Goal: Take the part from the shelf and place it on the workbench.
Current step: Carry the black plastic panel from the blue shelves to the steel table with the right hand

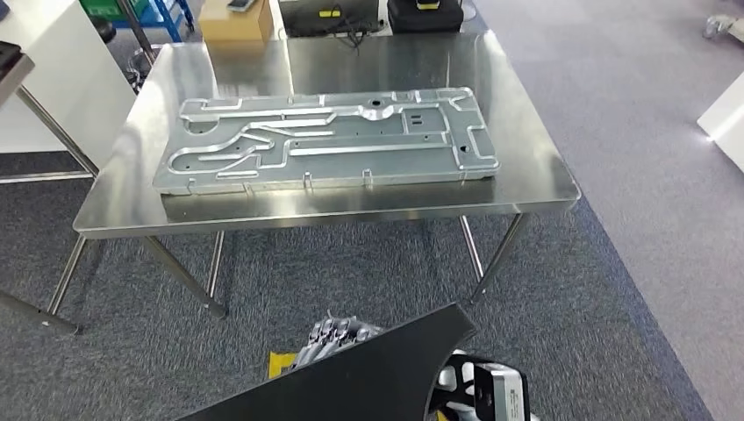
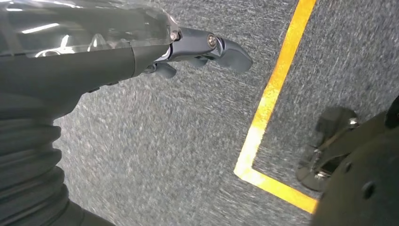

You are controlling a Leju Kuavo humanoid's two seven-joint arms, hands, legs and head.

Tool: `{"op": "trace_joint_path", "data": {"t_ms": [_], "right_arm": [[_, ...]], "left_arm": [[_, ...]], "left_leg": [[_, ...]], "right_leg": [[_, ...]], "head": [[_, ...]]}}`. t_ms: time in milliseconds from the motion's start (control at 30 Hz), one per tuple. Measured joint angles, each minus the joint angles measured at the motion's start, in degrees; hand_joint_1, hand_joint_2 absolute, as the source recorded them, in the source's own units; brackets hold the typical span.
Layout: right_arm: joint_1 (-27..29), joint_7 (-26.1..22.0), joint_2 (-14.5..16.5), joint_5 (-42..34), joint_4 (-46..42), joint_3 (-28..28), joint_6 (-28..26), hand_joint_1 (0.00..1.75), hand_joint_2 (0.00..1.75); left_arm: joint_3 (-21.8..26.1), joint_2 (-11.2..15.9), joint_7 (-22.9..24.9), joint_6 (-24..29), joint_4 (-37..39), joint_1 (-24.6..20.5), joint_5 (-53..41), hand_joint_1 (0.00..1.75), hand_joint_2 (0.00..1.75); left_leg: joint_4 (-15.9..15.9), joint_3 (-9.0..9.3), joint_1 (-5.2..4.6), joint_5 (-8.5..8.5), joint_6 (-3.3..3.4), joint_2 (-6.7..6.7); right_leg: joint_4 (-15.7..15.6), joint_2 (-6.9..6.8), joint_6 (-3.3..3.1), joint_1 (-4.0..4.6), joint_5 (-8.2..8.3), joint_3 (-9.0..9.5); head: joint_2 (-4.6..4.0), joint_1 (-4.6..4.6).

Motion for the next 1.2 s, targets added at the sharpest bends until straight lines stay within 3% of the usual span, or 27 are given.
{"op": "trace_joint_path", "data": {"t_ms": [67, 100, 200, 267, 300, 400, 433, 467, 567, 633, 733, 767, 800, 833, 900, 967, 1033, 1100, 1133, 1200], "right_arm": [[0.4, 0.0, 0.0, -0.1, -0.9, -0.8, 0.4, 1.75, 1.75], [0.5, 0.0, 0.0, -0.1, -1.4, -1.3, 0.4, 1.75, 1.75], [1.3, 0.0, 0.0, 0.4, -2.0, -2.3, 0.3, 1.75, 1.75], [2.0, 0.0, 0.0, 0.7, -2.1, -2.6, 0.3, 1.75, 1.75], [2.2, 0.0, 0.0, 0.9, -2.2, -2.7, 0.2, 1.75, 1.75], [2.5, 0.0, 0.0, 1.2, -2.2, -2.9, 0.1, 1.75, 1.75], [2.6, 0.0, 0.0, 1.2, -2.2, -3.0, 0.1, 1.75, 1.75], [2.7, 0.0, 0.0, 1.2, -2.3, -3.1, 0.1, 1.75, 1.75], [2.7, 0.0, 0.1, 1.2, -2.4, -3.1, 0.1, 1.75, 1.75], [2.7, 0.0, 0.1, 1.2, -2.5, -3.1, 0.1, 1.75, 1.75], [2.8, 0.0, 0.1, 1.2, -2.5, -3.1, 0.1, 1.75, 1.75], [2.9, 0.0, 0.1, 1.2, -2.5, -3.1, 0.1, 1.75, 1.75], [2.9, 0.0, 0.1, 1.2, -2.5, -3.1, 0.1, 1.75, 1.75], [2.9, 0.0, 0.1, 1.3, -2.5, -3.1, 0.1, 1.75, 1.75], [2.9, 0.0, 0.1, 1.3, -2.5, -3.1, 0.0, 1.75, 1.75], [3.0, 0.0, 0.1, 1.4, -2.5, -3.1, -0.1, 1.75, 1.75], [3.0, 0.0, 0.1, 1.5, -2.5, -3.1, -0.3, 1.75, 1.75], [3.0, 0.0, 0.2, 1.6, -2.6, -3.1, -0.5, 1.75, 1.75], [2.9, 0.0, 0.2, 1.8, -2.6, -3.1, -0.8, 1.75, 1.75], [2.9, 0.0, 0.2, 2.7, -2.7, -3.0, -1.9, 1.75, 1.75]], "left_arm": [[-0.1, 0.0, -0.1, 0.0, 0.0, 0.0, 0.0, 0.00, 1.75], [-0.1, 0.1, -0.2, 0.0, 0.0, 0.0, 0.1, 0.00, 1.75], [-0.3, 0.1, -0.4, 0.0, 0.0, 0.0, 0.1, 0.00, 1.75], [-0.5, 0.1, -0.6, -0.1, 0.0, 0.1, 0.1, 0.00, 1.75], [-0.5, 0.1, -0.6, -0.1, 0.0, 0.1, 0.0, 0.00, 1.75], [-0.8, 0.1, -0.6, 0.0, 0.0, 0.1, 0.0, 0.00, 1.75], [-1.0, 0.1, -0.6, 0.1, 0.0, 0.0, 0.0, 0.00, 1.75], [-1.1, 0.1, -0.6, 0.1, 0.0, -0.1, 0.0, 0.00, 1.75], [-1.2, 0.1, -0.5, 0.2, 0.0, -0.4, 0.0, 0.00, 1.75], [-1.3, 0.2, -0.5, 0.2, 0.0, -0.7, 0.0, 0.00, 1.75], [-1.3, 0.2, -0.5, 0.3, 0.0, -0.6, 0.0, 0.00, 1.75], [-1.3, 0.2, -0.5, 0.3, 0.0, -0.4, 0.0, 0.00, 1.75], [-1.3, 0.2, -0.6, 0.3, 0.0, -0.2, 0.0, 0.00, 1.75], [-1.3, 0.2, -0.6, 0.3, 0.0, -0.2, 0.0, 0.00, 1.75], [-1.3, 0.2, -0.6, 0.2, 0.0, -0.1, 0.0, 0.00, 1.75], [-1.4, 0.3, -0.5, 0.0, 0.0, 0.0, 0.0, 0.00, 1.75], [-1.4, 0.3, -0.6, 0.0, 0.0, 0.1, 0.0, 0.00, 1.75], [-1.4, 0.3, -0.6, 0.0, 0.0, 0.1, 0.0, 0.00, 1.75], [-1.4, 0.3, -0.6, 0.0, 0.0, 0.0, 0.0, 0.00, 1.75], [-1.4, 0.3, -0.7, 0.0, -0.1, -0.1, 0.0, 0.00, 1.75]], "left_leg": [[-0.5, 1.31, 0.09, -0.19, 0.90, -0.07], [-0.7, 1.99, 0.13, -0.46, 1.26, -0.06], [-0.9, 3.30, 0.09, -1.60, 1.77, -0.03], [-0.8, 4.27, 0.07, -2.55, 1.78, -0.06], [-0.8, 4.95, 0.07, -3.08, 1.73, -0.08], [-0.9, 7.14, -0.02, -4.84, 1.21, -0.14], [-0.9, 7.68, -0.12, -5.47, 0.88, -0.14], [-0.7, 8.24, -0.22, -5.87, 0.52, -0.14], [1.0, 8.84, -0.27, -6.14, -0.49, -0.05], [5.3, 6.46, -0.11, -7.24, -0.95, 0.00], [14.7, -0.22, -0.04, -10.94, -1.37, 0.01], [16.0, -1.88, -0.04, -11.42, -1.40, 0.01], [15.9, -2.91, -0.05, -10.99, -1.36, 0.01], [13.5, -2.78, -0.06, -9.25, -1.17, 0.01], [6.0, -1.00, -0.21, -3.74, -0.53, 0.05], [1.5, 0.19, -0.66, -1.08, 0.05, 0.17], [0.5, 0.70, -1.01, -1.53, 0.75, 0.22], [-0.6, 2.29, -0.77, -1.66, 1.51, 0.08], [-1.1, 3.26, -0.59, -1.88, 1.83, 0.03], [-1.7, 4.98, -0.43, -2.44, 2.21, -0.02]], "right_leg": [[2.0, -0.17, 0.63, -0.09, 0.01, -0.02], [4.0, -0.29, 0.89, -0.14, -0.36, -0.97], [13.5, -0.50, 1.49, -0.21, -4.18, -7.56], [16.1, -0.57, 1.71, -0.23, -5.89, -11.02], [14.8, -0.63, 1.72, -0.23, -4.98, -11.47], [4.9, -0.95, 0.96, -0.10, 2.80, -9.48], [2.7, -1.04, 0.58, -0.01, 4.45, -8.77], [1.6, -1.06, 0.18, 0.02, 5.15, -8.37], [1.3, -0.81, -1.16, -0.10, 4.73, -7.09], [1.1, -0.83, -1.85, -0.13, 4.28, -6.06], [1.1, -0.75, -2.27, -0.02, 3.08, -5.06], [1.1, -0.66, -2.28, 0.01, 2.62, -4.59], [1.1, -0.57, -2.26, 0.03, 2.08, -3.98], [1.1, -0.52, -2.18, 0.04, 1.55, -3.29], [1.1, -0.53, -1.93, 0.05, 0.42, -1.85], [0.9, -0.53, -1.46, 0.02, -0.39, -1.05], [0.5, -0.47, -0.81, -0.02, -0.64, -0.36], [1.5, -0.50, -0.20, 0.10, -0.47, 0.08], [3.3, -0.56, 0.05, 0.13, -0.39, -0.66], [9.5, -0.66, 0.52, -0.04, -1.46, -4.68]], "head": [[0.00, 0.02], [0.00, 0.02], [0.00, 0.02], [0.00, 0.02], [0.00, 0.02], [0.00, 0.02], [0.00, 0.02], [0.00, 0.02], [0.00, 0.02], [0.00, 0.00], [0.00, 0.00], [0.00, 0.00], [0.00, 0.00], [0.00, 0.01], [0.00, 0.02], [0.00, 0.02], [0.00, 0.00], [0.00, 0.00], [0.00, 0.00], [0.00, 0.03]]}}
